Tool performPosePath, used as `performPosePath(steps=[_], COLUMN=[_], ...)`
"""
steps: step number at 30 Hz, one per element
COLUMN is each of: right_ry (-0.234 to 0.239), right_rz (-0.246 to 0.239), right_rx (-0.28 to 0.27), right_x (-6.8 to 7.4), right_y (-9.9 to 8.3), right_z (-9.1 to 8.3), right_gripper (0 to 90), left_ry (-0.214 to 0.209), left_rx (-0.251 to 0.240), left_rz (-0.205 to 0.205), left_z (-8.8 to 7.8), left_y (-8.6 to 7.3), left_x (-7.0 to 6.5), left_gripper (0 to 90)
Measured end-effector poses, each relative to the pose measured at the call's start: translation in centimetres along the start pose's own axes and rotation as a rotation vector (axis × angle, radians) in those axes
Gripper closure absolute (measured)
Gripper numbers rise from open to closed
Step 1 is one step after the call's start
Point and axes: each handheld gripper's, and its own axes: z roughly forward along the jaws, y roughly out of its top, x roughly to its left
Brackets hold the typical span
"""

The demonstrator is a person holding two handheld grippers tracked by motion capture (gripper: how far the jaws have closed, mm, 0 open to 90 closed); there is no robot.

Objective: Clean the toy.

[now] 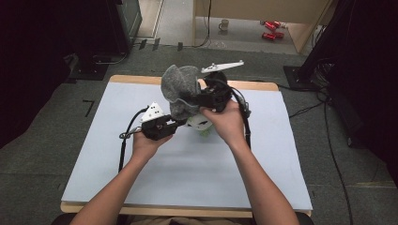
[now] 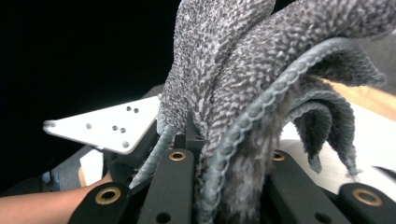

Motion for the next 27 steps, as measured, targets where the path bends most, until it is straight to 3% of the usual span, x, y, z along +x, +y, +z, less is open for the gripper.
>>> performPosePath(steps=[4,7,11,19,27], right_ry=[-0.085,-0.083,-0.108,-0.122,-0.132], right_rz=[0.0,0.021,-0.005,0.023,0.061], right_rx=[0.098,0.116,0.132,0.13,0.089], right_x=[-0.9,-2.0,-2.5,-3.7,-5.1], right_y=[-1.0,-2.1,-2.4,-2.5,-2.8], right_z=[2.8,3.4,2.5,0.4,-1.6], right_gripper=[81.6,81.7,81.9,81.9,81.7], left_ry=[0.015,0.016,0.005,0.002,-0.004], left_rx=[0.001,0.027,0.028,0.034,0.048], left_rz=[0.002,0.015,0.024,0.023,-0.014], left_z=[-0.2,0.2,0.5,0.3,-0.4], left_y=[0.3,0.0,0.0,-0.2,-0.7], left_x=[-0.3,-0.3,-0.3,0.1,1.4], left_gripper=[71.3,71.3,71.3,71.3,71.5])
